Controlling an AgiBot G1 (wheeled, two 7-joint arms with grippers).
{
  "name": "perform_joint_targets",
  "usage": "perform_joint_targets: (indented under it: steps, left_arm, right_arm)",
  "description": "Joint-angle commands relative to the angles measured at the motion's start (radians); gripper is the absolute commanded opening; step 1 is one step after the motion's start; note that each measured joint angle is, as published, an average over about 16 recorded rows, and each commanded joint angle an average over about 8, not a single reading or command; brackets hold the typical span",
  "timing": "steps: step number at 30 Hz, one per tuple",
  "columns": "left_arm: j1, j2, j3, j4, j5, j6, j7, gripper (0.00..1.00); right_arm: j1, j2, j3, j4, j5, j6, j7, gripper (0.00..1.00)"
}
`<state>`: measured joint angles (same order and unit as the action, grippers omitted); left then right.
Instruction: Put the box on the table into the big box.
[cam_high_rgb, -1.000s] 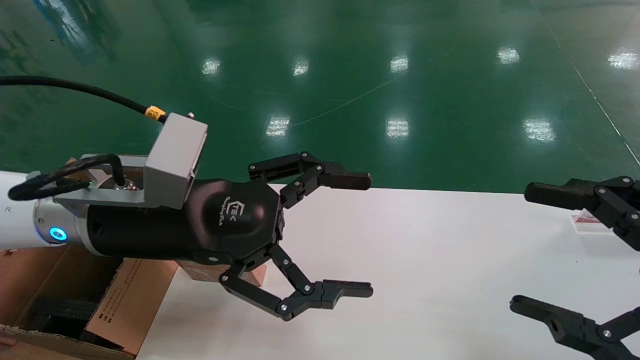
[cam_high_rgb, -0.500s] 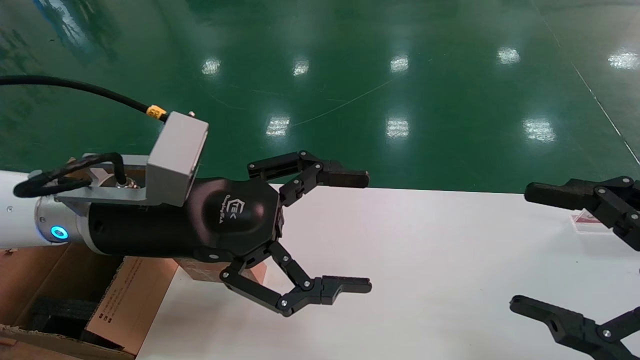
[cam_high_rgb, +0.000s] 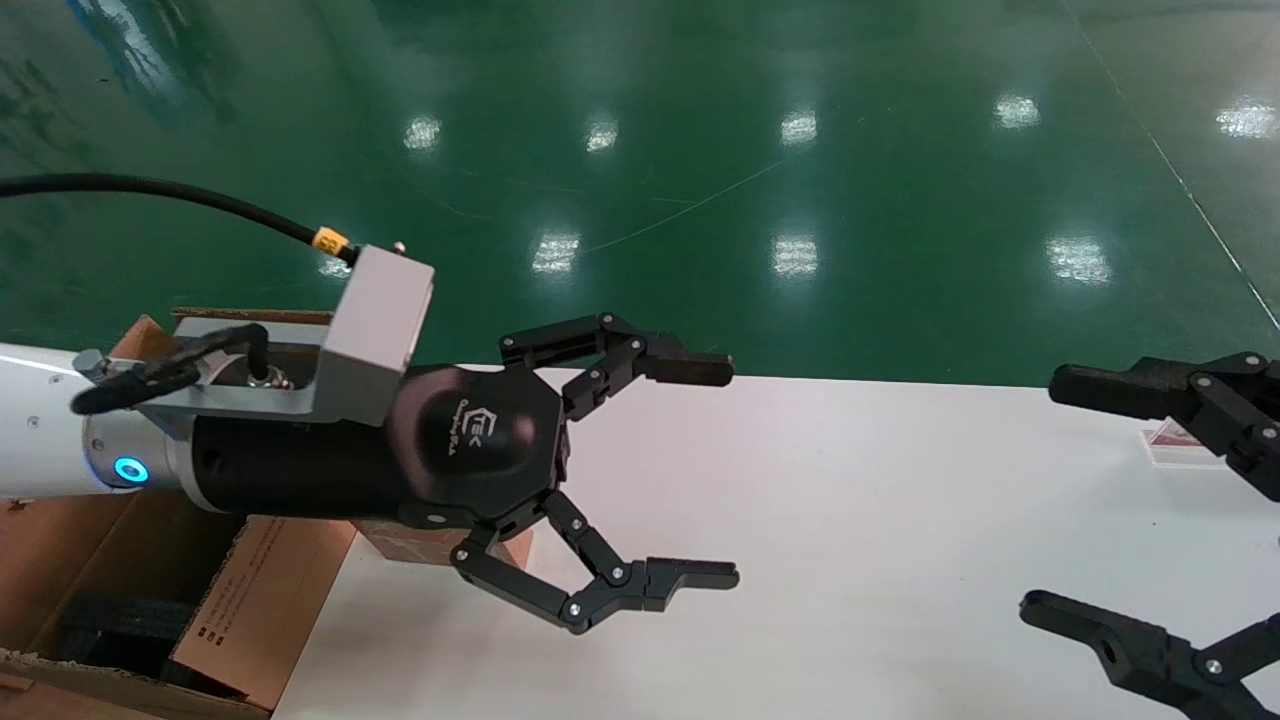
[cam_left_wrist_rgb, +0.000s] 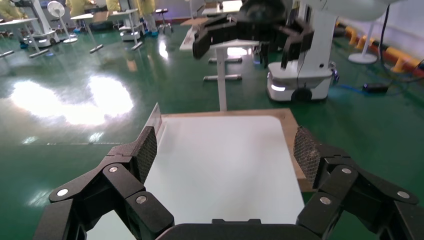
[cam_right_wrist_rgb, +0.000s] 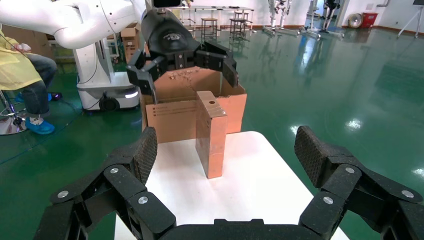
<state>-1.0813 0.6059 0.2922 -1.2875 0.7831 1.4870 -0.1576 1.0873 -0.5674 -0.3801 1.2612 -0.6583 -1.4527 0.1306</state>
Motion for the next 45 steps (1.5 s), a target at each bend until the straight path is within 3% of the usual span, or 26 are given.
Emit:
perform_joint_targets:
  steps: [1, 12, 27, 45]
  left_arm:
    - [0.000, -0.001, 0.002, 0.000, 0.008, -0.001, 0.004, 1.00]
    - [-0.025, -0.033, 0.020, 0.062, 0.133, -0.011, 0.076, 1.00]
    - [-0.094, -0.126, 0.062, 0.277, 0.338, 0.053, 0.237, 1.00]
    - [-0.299, -0.179, 0.153, 0.550, 0.583, 0.081, 0.456, 1.00]
  right_arm:
    - [0.000, 0.000, 0.000, 0.000, 0.000, 0.000, 0.000, 1.00]
    - [0.000, 0.000, 0.000, 0.000, 0.000, 0.000, 0.000, 1.00]
    - [0.000, 0.000, 0.000, 0.000, 0.000, 0.000, 0.000, 1.00]
    - [0.000, 0.000, 0.000, 0.000, 0.000, 0.000, 0.000, 1.00]
